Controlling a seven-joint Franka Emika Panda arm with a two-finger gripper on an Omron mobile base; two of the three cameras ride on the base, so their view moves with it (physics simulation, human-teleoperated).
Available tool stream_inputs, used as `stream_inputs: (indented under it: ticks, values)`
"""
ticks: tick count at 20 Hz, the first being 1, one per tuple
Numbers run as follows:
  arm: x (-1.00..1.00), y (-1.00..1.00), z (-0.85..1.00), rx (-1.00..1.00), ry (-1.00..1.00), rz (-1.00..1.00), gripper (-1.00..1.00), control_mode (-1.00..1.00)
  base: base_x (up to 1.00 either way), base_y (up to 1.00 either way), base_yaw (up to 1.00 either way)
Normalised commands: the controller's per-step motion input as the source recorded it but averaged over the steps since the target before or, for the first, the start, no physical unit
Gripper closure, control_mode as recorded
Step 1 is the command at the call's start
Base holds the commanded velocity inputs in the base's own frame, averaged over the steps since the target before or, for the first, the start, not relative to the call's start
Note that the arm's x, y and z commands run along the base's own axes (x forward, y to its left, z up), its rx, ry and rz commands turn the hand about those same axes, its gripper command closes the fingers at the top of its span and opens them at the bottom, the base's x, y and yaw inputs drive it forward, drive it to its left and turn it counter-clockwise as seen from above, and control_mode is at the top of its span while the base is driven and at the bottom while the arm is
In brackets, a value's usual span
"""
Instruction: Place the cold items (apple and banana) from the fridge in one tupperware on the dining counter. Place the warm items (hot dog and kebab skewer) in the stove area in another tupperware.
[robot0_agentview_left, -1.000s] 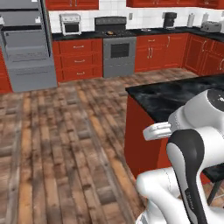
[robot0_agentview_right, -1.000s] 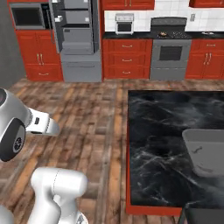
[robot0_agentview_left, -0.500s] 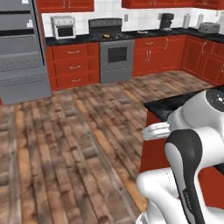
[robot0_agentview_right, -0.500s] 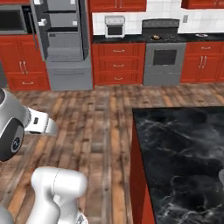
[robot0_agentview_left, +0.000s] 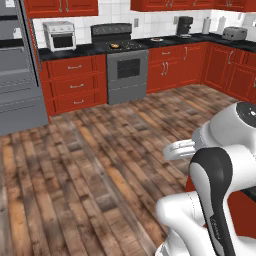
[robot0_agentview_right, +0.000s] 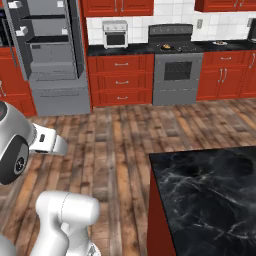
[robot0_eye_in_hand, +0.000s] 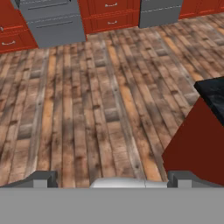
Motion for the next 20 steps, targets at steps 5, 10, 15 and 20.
stream_inputs:
  ticks: [5,10,15,20]
  values:
    - [0.0,0.0,0.0,0.0,0.0,0.0,-1.0,1.0,1.0,0.38,-0.11]
    - [0.0,0.0,0.0,0.0,0.0,0.0,-1.0,1.0,1.0,0.26,-0.06]
    - [0.0,0.0,0.0,0.0,0.0,0.0,-1.0,1.0,1.0,0.04,-0.01]
    - [0.0,0.0,0.0,0.0,0.0,0.0,-1.0,1.0,1.0,-0.03,0.01]
